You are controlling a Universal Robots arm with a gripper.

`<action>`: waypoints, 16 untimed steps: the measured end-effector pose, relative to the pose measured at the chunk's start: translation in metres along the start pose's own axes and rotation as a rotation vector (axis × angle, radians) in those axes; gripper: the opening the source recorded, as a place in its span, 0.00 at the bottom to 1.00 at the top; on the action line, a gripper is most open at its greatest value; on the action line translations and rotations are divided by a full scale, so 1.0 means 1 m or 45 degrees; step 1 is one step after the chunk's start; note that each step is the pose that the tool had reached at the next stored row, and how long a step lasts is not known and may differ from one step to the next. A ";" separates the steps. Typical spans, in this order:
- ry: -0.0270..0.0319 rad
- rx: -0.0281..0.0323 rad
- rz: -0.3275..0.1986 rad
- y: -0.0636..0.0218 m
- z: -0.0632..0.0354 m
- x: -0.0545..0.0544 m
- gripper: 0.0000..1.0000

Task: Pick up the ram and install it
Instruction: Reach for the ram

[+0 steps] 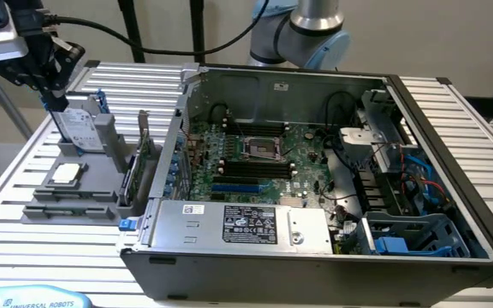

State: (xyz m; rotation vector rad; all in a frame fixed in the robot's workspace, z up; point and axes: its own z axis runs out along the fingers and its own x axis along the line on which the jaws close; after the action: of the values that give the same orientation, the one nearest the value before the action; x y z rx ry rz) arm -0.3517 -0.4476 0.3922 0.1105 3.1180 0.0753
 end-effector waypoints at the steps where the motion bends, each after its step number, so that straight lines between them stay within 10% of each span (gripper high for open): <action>1: -0.0001 0.0000 0.000 -0.0010 0.0000 0.004 0.11; 16: -0.0001 0.0000 0.000 -0.0096 0.0044 0.049 0.11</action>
State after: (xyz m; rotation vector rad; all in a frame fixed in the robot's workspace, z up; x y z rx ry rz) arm -0.4014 -0.4535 0.3864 0.1104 3.1179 0.0753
